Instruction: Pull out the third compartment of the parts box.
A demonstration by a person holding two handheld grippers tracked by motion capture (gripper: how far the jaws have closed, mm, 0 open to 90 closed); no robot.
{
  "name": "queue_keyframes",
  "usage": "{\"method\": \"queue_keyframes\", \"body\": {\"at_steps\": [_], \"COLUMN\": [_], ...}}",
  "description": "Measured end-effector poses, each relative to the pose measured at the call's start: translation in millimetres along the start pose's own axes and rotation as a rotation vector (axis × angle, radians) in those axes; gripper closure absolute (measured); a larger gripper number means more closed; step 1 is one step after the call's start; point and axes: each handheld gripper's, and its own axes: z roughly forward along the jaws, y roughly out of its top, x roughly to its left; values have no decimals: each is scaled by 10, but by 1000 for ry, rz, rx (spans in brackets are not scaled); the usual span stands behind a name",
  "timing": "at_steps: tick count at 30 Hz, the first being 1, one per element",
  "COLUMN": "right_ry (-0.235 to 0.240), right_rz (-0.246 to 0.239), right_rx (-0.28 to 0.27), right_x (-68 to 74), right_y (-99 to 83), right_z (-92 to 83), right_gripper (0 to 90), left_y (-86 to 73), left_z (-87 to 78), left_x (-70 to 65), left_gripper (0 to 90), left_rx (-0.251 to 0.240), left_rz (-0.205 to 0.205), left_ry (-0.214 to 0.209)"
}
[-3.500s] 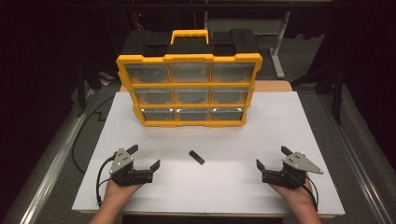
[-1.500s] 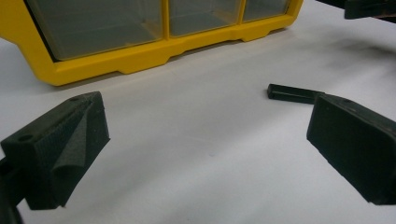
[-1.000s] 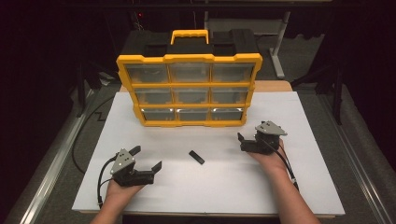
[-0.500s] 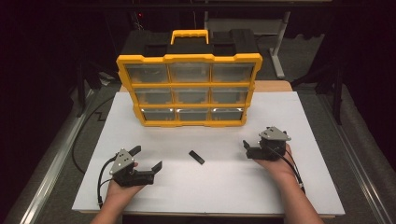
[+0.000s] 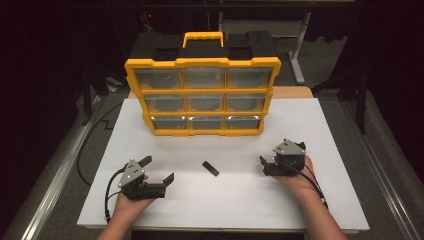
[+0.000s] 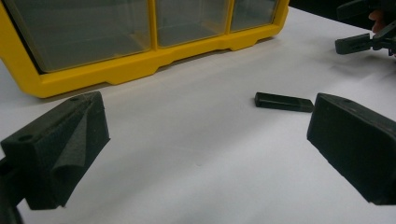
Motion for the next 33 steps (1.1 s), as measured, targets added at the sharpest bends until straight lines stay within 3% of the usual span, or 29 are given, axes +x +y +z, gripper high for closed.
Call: {"method": "queue_keyframes", "body": {"at_steps": [12,22,33], "right_ry": [-43,-105,-143], "right_rz": [-144,-301,-403], "right_rx": [20,28,49], "right_x": [120,212,295], "right_y": [46,92,112], "right_z": [-44,-77,-95], "right_gripper": [1,2,2], "left_y": [-4,-6,-7], "left_z": [1,1,4], "left_x": [-6,-12,-15], "left_gripper": [3,3,3], "left_rx": [1,-1,1], "left_rz": [4,7,11], "left_ry": [-1,-4,-9]}}
